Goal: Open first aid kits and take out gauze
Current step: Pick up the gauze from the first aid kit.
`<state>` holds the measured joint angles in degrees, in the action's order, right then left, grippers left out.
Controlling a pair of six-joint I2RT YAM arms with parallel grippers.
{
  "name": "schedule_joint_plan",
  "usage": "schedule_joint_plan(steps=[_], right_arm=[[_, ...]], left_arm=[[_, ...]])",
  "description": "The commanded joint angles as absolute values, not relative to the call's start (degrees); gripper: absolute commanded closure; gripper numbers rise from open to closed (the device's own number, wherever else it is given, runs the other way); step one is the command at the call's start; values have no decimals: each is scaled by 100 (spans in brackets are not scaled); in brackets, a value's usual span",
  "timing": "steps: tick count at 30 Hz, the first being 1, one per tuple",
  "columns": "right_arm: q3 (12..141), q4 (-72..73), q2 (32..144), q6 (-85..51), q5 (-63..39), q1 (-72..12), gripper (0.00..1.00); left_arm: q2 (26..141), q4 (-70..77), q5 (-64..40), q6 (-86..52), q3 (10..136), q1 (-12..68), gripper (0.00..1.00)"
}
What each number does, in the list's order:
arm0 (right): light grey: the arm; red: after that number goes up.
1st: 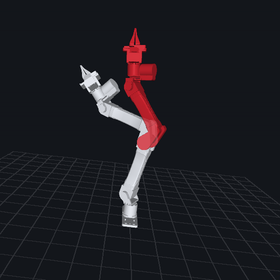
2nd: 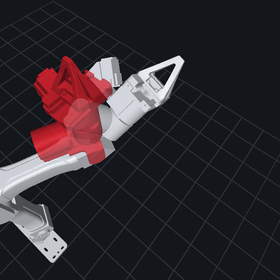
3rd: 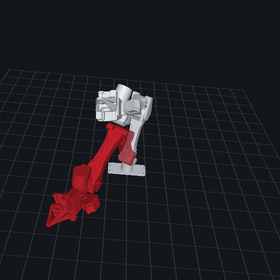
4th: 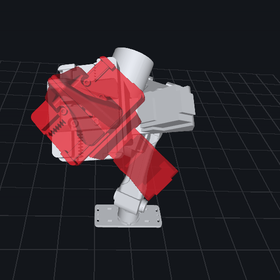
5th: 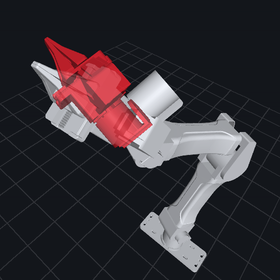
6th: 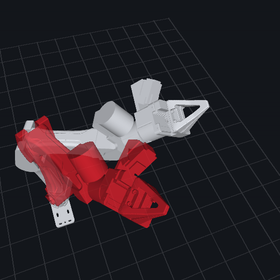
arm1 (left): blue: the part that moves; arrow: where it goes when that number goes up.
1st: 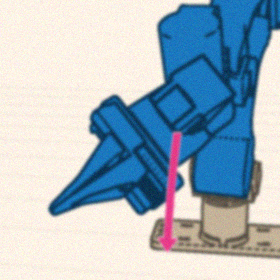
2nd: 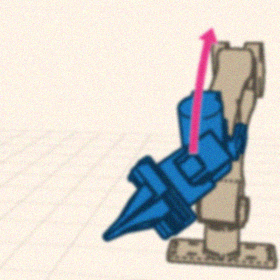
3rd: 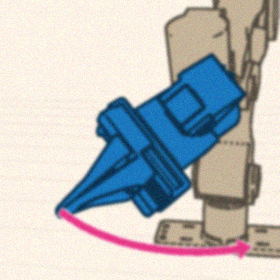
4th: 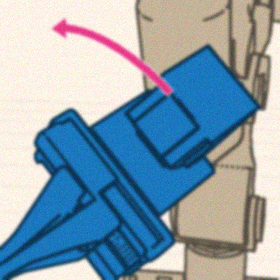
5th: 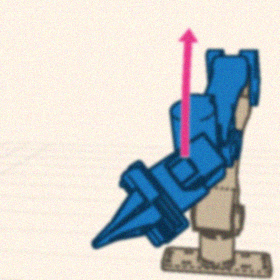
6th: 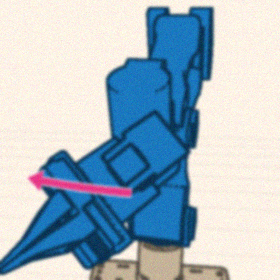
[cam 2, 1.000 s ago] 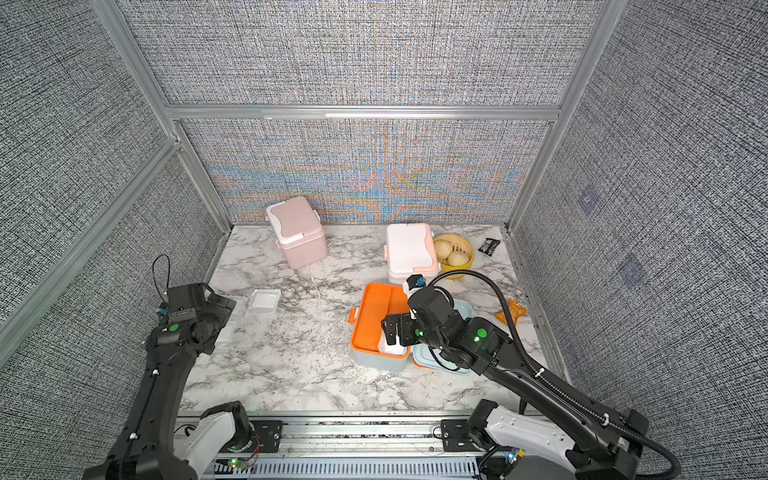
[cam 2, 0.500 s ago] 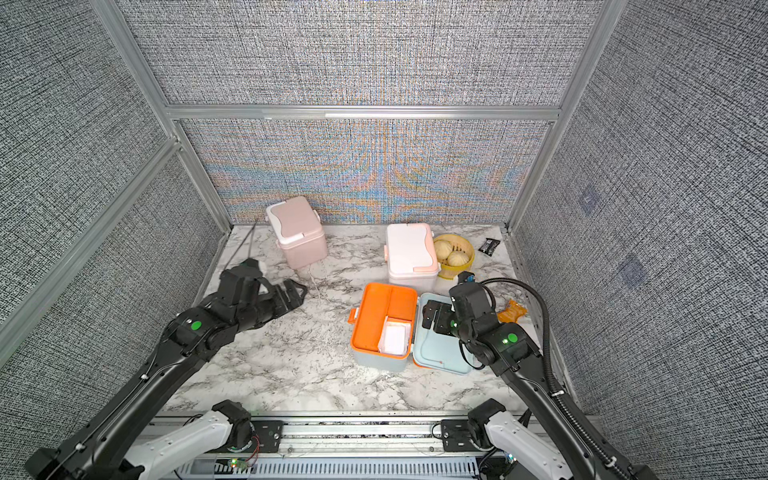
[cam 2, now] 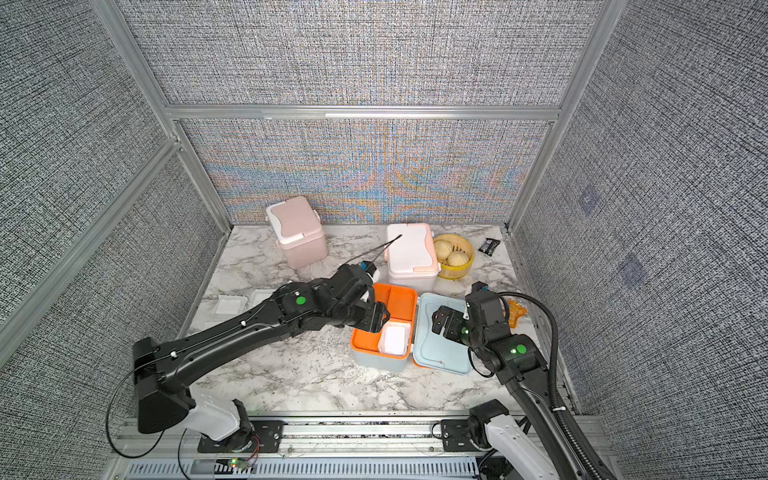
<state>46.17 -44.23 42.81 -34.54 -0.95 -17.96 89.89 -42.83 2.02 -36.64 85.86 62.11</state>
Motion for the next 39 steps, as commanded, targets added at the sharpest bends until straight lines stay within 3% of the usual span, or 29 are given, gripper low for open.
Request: schedule_joint_plan(steps=[1, 6, 13, 17, 25, 28, 33, 36, 39], right_arm=[[4529, -4325, 4173, -3510, -228, -1748, 1], [4430, -4280, 4076, -3411, -320, -1719, 1], [4333, -4153, 4070, -3402, -461, -1690, 1], [4321, -4137, 4073, -3398, -491, -1684, 1], [4279, -4114, 4085, -3351, -527, -1655, 1], [4277, -4086, 4117, -3351, -562, -1642, 1], [4249, -4057, 4140, -3342, -615, -1625, 1], [4249, -4053, 4139, -3334, -615, -1615, 1], [4229, -4044, 4156, -3332, -631, -1600, 1]], left_arm=[[9350, -4714, 441, -3420, 8904, 6358, 41], [9860, -4934, 476, -3379, 9296, 6477, 51], [10242, -4986, 408, -3397, 9508, 6548, 55], [10476, -5074, 494, -3384, 9650, 6548, 56], [10907, -6377, 1783, -3875, 10372, 6541, 54], [11136, -6571, 1665, -3827, 10521, 6539, 54], [11212, -6416, 1355, -3806, 10454, 6548, 63], [11148, -6440, 1389, -3834, 10407, 6548, 79], [11092, -6392, 1398, -3841, 10337, 6548, 87]])
